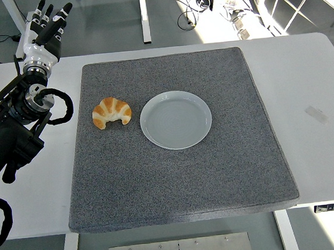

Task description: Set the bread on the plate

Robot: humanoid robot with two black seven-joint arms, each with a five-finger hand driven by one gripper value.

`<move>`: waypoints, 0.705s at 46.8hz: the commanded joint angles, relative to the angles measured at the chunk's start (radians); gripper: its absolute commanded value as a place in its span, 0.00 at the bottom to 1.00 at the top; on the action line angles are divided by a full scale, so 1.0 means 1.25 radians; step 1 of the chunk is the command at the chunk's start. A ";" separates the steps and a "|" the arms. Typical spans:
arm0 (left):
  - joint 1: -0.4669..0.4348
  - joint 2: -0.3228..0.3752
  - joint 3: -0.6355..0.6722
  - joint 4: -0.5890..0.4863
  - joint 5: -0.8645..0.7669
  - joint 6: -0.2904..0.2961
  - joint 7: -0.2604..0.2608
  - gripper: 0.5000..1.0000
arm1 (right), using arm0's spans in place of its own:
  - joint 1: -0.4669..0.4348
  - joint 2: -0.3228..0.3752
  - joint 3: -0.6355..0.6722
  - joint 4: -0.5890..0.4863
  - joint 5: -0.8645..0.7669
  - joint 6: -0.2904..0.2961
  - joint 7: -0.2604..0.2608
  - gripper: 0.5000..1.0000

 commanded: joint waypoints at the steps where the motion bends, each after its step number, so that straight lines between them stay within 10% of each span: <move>1: -0.001 0.002 0.000 0.000 0.001 0.000 0.000 0.97 | 0.000 0.000 0.000 0.000 0.000 0.000 0.000 1.00; 33: -0.082 0.106 0.272 -0.064 0.027 0.004 0.001 0.96 | 0.000 0.000 0.000 0.000 0.000 0.000 0.000 1.00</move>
